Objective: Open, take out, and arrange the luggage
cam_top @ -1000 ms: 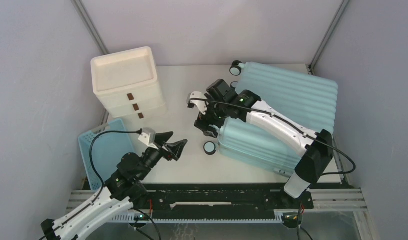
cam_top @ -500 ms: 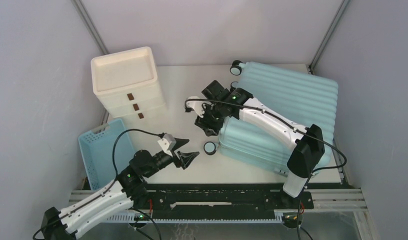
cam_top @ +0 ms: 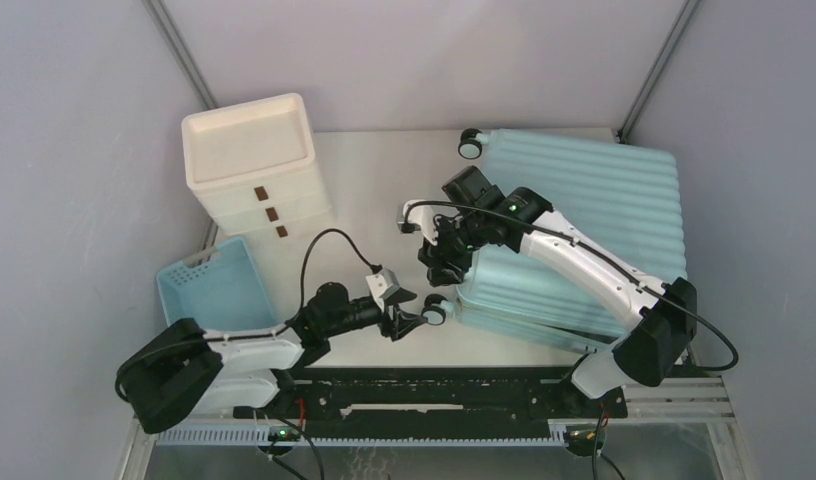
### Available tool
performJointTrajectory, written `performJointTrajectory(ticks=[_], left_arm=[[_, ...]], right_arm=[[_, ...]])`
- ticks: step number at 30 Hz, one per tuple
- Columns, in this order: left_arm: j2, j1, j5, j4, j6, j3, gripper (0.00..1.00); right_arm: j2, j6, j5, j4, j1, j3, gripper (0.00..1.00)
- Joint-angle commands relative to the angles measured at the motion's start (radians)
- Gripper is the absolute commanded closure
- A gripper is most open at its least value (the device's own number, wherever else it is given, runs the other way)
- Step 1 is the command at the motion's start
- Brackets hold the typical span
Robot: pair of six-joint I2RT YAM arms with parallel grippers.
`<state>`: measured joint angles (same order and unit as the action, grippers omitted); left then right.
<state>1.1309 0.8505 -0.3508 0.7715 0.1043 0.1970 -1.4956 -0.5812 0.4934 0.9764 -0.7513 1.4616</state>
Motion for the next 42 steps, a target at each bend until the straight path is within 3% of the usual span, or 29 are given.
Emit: performJointTrajectory(ticks=[1,6,15,19,24,42], left_arm=[[0.111,0.013,-0.085,0.304,0.036,0.098,0.35],[0.203,0.071,-0.06,0.432,0.062,0.103,0.35],[0.279,0.213,0.277,0.535,0.002,0.061,0.36],[0.307,0.253,0.387,0.537,0.002,0.074,0.49],[0.357,0.304,0.535,0.517,-0.021,0.111,0.49],[0.429,0.372,0.606,0.418,-0.094,0.241,0.48]], right_arm=[[0.093,-0.018,0.066,-0.156,0.031,0.026,1.0],[0.098,0.032,0.058,-0.2,0.054,0.009,1.0],[0.092,0.137,0.034,-0.292,0.056,-0.012,1.0],[0.09,0.161,0.024,-0.308,0.056,-0.023,1.0],[0.093,0.18,0.025,-0.317,0.055,-0.037,1.0],[0.1,0.209,0.015,-0.331,0.049,-0.063,1.0]])
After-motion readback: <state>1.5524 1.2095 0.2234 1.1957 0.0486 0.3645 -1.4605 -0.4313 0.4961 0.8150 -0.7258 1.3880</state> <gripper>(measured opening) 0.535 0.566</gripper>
